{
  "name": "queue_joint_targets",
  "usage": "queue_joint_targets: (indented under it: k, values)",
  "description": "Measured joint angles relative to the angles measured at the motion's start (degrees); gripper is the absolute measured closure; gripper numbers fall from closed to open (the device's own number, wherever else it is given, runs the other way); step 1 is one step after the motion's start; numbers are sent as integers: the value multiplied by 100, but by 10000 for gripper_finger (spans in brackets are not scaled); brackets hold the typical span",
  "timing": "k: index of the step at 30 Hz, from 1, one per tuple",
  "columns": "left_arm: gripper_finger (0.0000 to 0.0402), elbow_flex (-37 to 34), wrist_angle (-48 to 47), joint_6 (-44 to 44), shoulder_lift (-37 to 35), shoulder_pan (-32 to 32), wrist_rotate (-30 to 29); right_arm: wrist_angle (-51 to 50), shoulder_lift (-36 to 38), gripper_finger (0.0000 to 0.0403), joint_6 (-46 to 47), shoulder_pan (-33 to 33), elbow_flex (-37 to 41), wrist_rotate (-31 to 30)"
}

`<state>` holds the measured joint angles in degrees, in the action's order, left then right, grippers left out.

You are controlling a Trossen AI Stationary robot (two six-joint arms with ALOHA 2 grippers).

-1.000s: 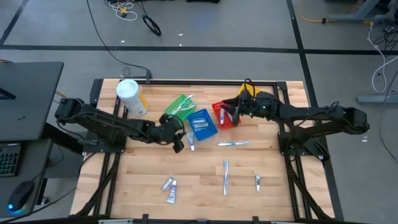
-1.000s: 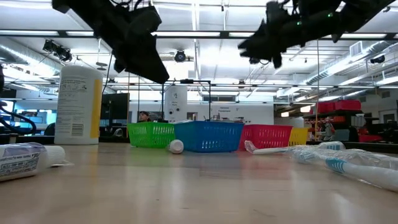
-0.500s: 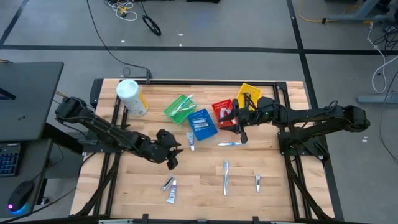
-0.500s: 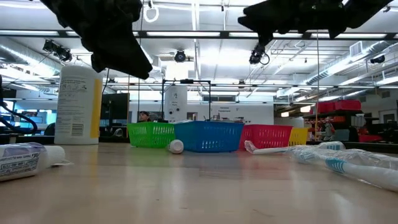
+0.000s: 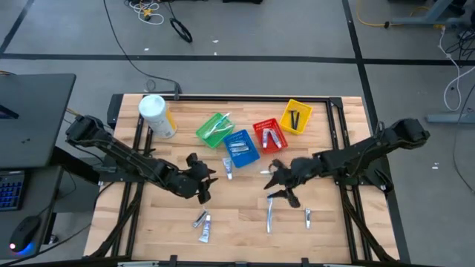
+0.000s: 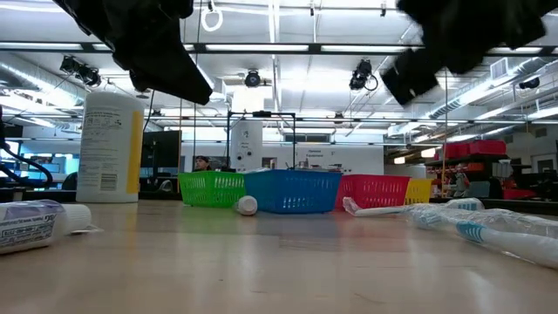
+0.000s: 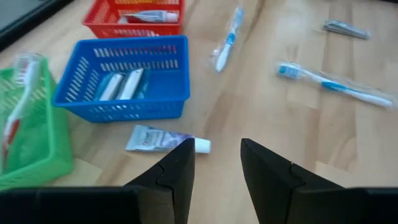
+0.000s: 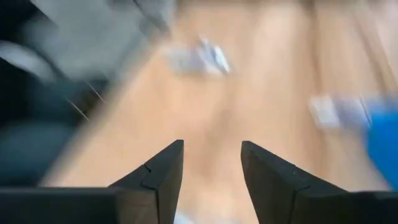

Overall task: Pick & Place Travel size toiletries
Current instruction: Put the top blue toothbrush into the green bin

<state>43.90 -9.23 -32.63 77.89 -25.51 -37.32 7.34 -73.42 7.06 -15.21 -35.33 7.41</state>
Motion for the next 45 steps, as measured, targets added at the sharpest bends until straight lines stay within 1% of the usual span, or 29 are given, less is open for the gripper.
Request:
queue_joint_targets:
  k: [4,6,8,10,13,15,19,22,25,30,33,38,42,45]
  values:
    - [264,0,-5,186,0,81,-23,-2225,-11,227,379,-37,0,-1496]
    - [264,0,-5,298,0,122,-22,-3064,-13,227,689,63,4,-1809]
    - [264,0,-5,367,0,167,-22,-3385,-34,227,835,173,32,-1897]
    - [264,0,-4,488,0,220,-22,-3297,-76,227,749,305,147,-1891]
    - [264,0,-3,625,0,307,-22,-2652,-201,227,468,516,368,-1892]
    - [264,1,-3,631,0,355,-22,-2344,-308,227,445,672,499,-1887]
    - [264,2,-3,727,0,411,-22,-2237,-537,227,476,939,620,-1878]
    - [264,2,-3,933,0,425,-19,-2156,-670,234,496,1009,663,-1799]
    - [264,2,14,1110,0,440,-21,-2038,-783,263,439,1026,693,-1756]
    - [264,2,21,1243,0,441,-50,-1820,-818,343,532,1072,704,-1649]
    - [264,2,21,1249,0,441,-56,-1528,-827,370,752,1080,715,-1538]
    - [264,2,196,1186,0,441,-61,-1010,-718,378,910,1048,613,-878]
    - [264,4,543,1213,0,441,-61,-357,-594,379,789,974,521,-786]
    - [264,4,811,1338,0,441,-60,133,-490,380,647,933,415,-542]
